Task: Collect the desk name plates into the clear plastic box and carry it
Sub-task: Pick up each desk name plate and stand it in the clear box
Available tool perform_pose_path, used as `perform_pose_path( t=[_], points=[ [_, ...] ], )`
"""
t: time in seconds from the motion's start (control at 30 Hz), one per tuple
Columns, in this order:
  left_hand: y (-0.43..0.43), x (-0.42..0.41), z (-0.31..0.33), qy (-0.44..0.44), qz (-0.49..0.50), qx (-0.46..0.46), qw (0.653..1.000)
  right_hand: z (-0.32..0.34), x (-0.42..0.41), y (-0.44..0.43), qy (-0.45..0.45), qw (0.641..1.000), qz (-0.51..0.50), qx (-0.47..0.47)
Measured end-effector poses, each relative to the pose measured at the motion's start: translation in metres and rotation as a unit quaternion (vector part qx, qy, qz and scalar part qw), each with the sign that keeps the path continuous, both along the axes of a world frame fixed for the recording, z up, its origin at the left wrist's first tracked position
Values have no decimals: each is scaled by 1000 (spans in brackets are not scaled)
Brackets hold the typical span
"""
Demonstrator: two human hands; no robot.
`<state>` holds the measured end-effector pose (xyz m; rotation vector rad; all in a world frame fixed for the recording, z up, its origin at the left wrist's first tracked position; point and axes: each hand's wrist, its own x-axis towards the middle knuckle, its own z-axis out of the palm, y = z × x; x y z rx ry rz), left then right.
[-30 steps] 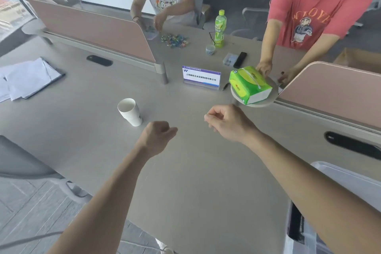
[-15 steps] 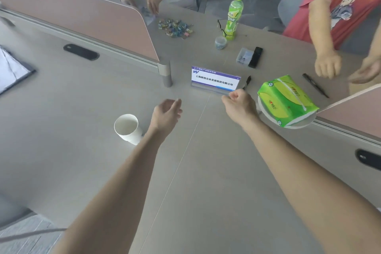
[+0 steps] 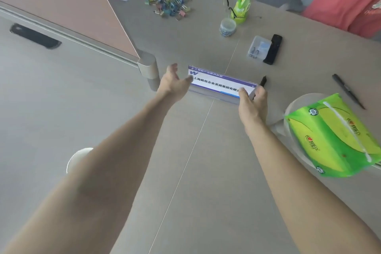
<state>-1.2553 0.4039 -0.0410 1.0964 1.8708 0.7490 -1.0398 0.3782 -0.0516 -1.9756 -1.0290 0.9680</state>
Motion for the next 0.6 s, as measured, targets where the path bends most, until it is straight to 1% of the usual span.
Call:
perform_pose_path(
  t=[0.07, 0.1, 0.2, 0.27, 0.33, 0.4, 0.47, 0.57, 0.6],
  points=[
    [14, -2, -13, 74, -59, -29, 995, -14, 3, 5, 13, 1000, 15, 15],
    [20, -4, -18, 85, -74, -35, 993, -18, 5, 7, 18, 999, 20, 19],
    [32, -4, -29, 80, -92, -22, 992, -30, 7, 11, 20, 999, 16, 37],
    [32, -1, -35, 103, -104, -17, 989, -32, 8, 13, 24, 999, -6, 46],
    [25, 2, -41, 114, -106, -7, 988, -37, 9, 14, 28, 996, -34, 79],
    [14, 3, -44, 122, -98, 18, 988, -35, 8, 11, 13, 994, -49, 97],
    [0, 2, -42, 134, -84, 64, 985, -30, 7, 3, 8, 993, -52, 105],
    [-24, -3, -28, 125, -55, 145, 980, -15, 1, -12, 17, 992, -29, 124],
    [-33, -4, -21, 118, -43, 159, 979, -10, -2, -18, 19, 990, -20, 137]
  ],
)
